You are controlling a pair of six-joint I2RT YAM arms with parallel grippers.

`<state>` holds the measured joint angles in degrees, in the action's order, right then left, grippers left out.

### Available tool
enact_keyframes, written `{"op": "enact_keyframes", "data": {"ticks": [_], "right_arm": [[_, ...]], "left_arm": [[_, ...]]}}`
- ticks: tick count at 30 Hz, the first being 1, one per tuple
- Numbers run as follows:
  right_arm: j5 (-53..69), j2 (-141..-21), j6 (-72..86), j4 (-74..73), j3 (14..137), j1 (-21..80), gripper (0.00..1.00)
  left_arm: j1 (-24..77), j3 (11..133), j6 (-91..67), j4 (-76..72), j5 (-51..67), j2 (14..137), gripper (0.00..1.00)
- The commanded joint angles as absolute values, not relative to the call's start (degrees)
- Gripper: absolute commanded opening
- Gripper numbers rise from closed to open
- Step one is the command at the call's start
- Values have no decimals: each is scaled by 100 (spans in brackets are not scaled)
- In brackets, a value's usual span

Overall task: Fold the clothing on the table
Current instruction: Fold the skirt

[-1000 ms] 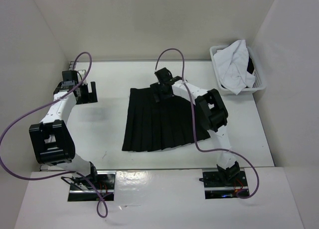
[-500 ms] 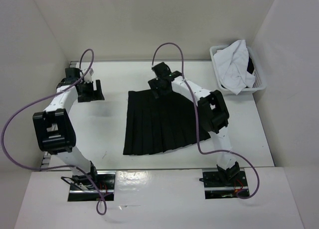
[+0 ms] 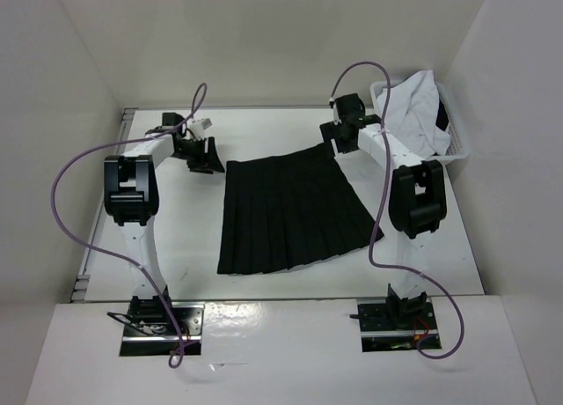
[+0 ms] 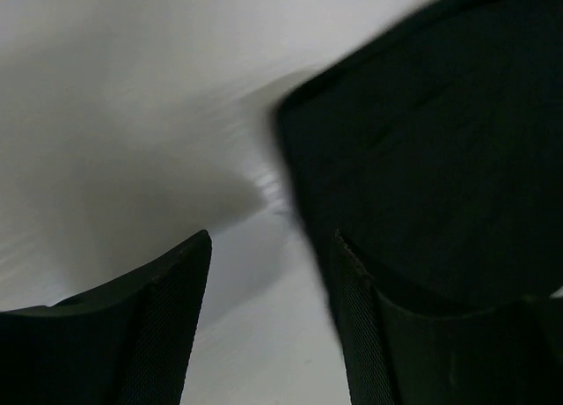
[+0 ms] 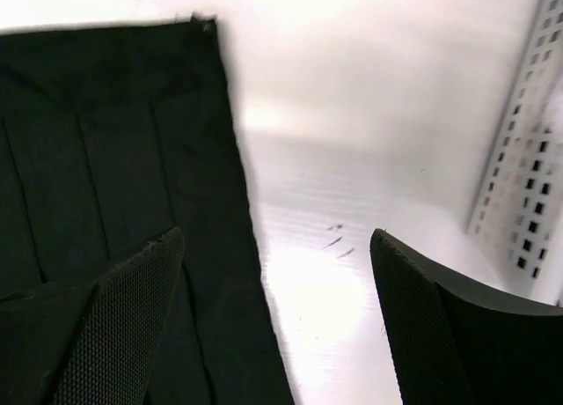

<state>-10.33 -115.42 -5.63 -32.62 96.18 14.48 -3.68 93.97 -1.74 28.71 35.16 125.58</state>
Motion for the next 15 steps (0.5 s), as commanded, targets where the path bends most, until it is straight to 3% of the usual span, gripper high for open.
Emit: {"op": "enact_keyframes", "data": {"ticks": [1, 15], "right_arm": [[-1020, -11329, -800, -3076, 9598, 1644, 90], [-853, -11812, -870, -3295, 10020, 1644, 89]], "left_arm": [[-53, 9615, -123, 2936, 4034, 12665, 65], [70, 10020, -176, 2566, 3542, 13280, 63]]}}
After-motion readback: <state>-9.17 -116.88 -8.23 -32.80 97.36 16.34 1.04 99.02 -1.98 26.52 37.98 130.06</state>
